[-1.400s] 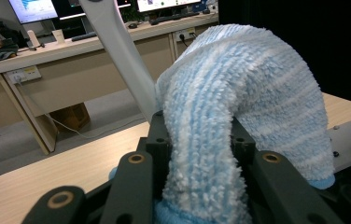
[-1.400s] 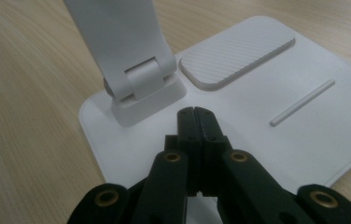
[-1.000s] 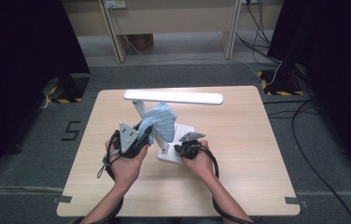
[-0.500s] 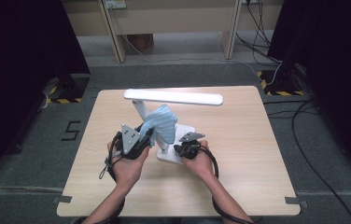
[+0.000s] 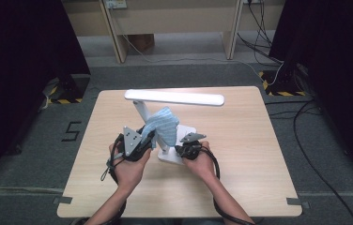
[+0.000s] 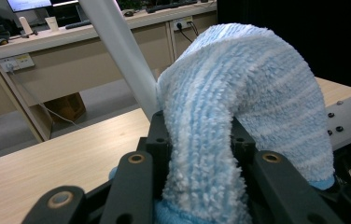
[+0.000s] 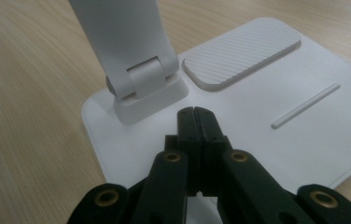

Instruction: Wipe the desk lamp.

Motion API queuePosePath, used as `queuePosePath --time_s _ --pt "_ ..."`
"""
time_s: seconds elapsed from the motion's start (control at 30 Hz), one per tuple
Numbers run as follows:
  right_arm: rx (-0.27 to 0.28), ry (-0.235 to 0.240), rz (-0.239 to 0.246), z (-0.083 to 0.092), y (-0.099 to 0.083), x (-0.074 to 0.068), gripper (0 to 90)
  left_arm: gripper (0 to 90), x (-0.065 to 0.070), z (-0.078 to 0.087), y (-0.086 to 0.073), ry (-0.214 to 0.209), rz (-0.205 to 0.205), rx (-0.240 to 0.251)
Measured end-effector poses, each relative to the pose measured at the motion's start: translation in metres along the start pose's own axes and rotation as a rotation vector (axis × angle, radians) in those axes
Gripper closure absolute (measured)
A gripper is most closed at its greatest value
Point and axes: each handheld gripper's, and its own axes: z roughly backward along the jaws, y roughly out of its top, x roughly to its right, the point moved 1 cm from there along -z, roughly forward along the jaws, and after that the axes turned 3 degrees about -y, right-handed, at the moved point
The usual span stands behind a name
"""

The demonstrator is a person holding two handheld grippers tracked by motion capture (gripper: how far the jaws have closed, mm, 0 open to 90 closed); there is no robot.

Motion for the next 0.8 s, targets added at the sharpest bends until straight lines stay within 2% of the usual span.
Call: queuePosePath --time_s 0.6,0.8 --pt "0.004 0.002 -0.002 0.0 0.0 0.0 90.0 69.3 0.005 -0.005 -0.012 -0.009 0.006 -0.019" --pt "0.005 0.002 -0.003 0.0 0.0 0.0 90.0 69.3 0.006 -0.006 -0.016 -0.011 -0.004 -0.026"
